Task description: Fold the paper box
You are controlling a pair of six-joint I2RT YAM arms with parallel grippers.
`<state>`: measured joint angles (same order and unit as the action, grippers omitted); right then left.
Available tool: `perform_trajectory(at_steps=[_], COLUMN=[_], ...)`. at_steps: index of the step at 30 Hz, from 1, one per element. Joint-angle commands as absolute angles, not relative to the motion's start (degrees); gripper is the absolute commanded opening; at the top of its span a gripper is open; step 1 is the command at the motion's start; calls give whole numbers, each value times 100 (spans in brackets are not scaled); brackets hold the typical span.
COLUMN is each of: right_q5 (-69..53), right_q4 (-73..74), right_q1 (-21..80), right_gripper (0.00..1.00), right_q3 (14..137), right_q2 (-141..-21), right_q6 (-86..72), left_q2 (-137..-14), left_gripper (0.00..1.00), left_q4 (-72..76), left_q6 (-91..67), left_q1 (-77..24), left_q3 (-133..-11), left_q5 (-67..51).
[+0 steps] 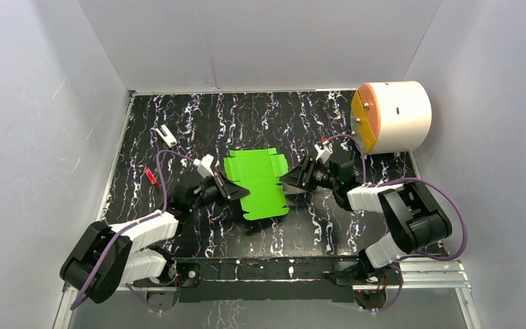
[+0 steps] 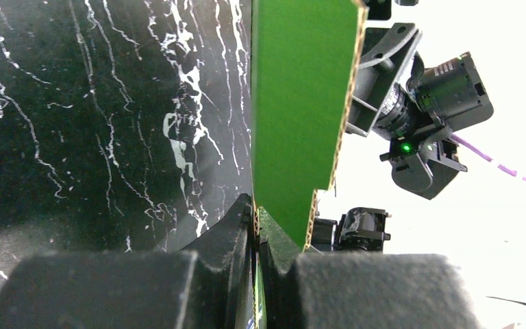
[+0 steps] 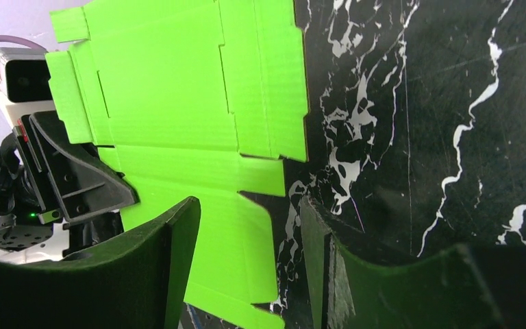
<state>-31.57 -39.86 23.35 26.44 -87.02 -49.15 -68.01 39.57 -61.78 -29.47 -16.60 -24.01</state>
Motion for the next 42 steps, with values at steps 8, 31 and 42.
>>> perform_trajectory(at_steps=[8, 31, 42], right_q5=[-3464, -3620, -2154], right_q4=[-5144, -5468, -2730], right_q1=[2268, 2277, 2729], right_gripper=[64, 18, 15], right_q3=[2526, 2532, 3185], right_q2=[-8633, -8495, -7666], right_q6=[-5062, -4937, -3522], left_q2=[-6405, -6542, -7181], left_gripper=[4, 3, 2], left_q4=[4689, 4896, 4820], left_q6=[-6368, -6450, -6426], left_q1=[-2971, -2971, -2988], left_q3=[-1573, -1621, -1929], left_q5=[-2689, -2725, -2549])
